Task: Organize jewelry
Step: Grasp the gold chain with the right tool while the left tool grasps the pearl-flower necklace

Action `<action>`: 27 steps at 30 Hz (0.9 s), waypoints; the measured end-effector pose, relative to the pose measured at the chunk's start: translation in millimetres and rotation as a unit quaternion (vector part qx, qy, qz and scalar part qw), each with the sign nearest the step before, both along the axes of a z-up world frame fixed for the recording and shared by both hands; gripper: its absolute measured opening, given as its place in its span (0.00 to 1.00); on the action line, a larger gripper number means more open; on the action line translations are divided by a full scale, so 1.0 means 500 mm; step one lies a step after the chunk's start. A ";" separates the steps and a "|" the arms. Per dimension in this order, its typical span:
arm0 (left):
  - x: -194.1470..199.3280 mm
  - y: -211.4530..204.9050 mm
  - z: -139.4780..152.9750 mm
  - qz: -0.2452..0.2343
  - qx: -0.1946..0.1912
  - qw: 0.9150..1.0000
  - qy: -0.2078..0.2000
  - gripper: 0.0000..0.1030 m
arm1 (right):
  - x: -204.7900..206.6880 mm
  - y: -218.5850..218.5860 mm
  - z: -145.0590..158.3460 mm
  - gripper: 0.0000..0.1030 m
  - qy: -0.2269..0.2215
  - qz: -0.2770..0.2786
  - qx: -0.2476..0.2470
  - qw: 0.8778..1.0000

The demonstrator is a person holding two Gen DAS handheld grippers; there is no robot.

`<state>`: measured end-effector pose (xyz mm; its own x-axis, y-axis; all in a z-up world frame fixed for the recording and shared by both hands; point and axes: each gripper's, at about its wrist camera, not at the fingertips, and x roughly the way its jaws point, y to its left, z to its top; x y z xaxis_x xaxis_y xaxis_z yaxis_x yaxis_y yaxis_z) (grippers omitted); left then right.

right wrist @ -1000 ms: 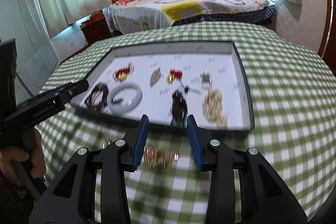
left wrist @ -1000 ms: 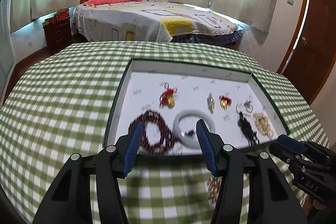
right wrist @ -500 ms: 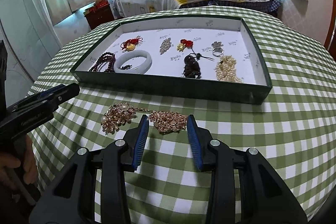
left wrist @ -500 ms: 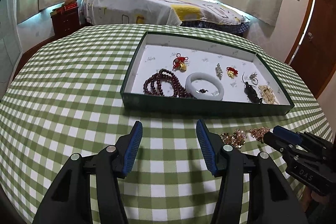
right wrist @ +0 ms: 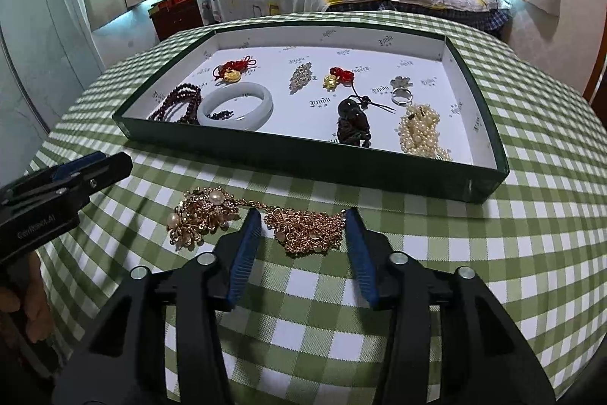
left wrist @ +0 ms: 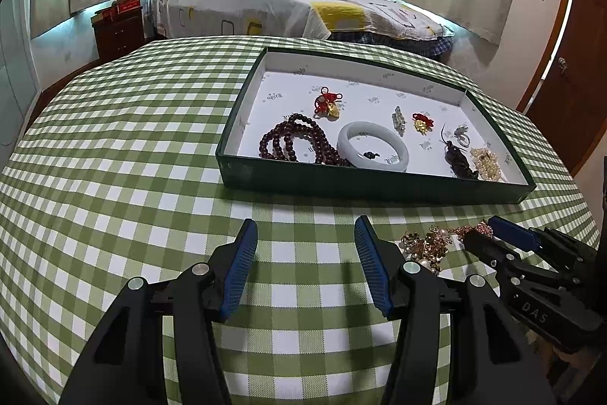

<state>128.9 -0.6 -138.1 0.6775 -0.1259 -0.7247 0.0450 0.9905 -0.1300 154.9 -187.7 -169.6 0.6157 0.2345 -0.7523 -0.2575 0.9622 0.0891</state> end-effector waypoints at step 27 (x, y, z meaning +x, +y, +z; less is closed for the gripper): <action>-0.017 -0.073 0.002 -0.053 -0.007 0.999 0.005 0.51 | -0.022 -0.053 0.041 0.12 -0.020 -0.008 0.031 0.999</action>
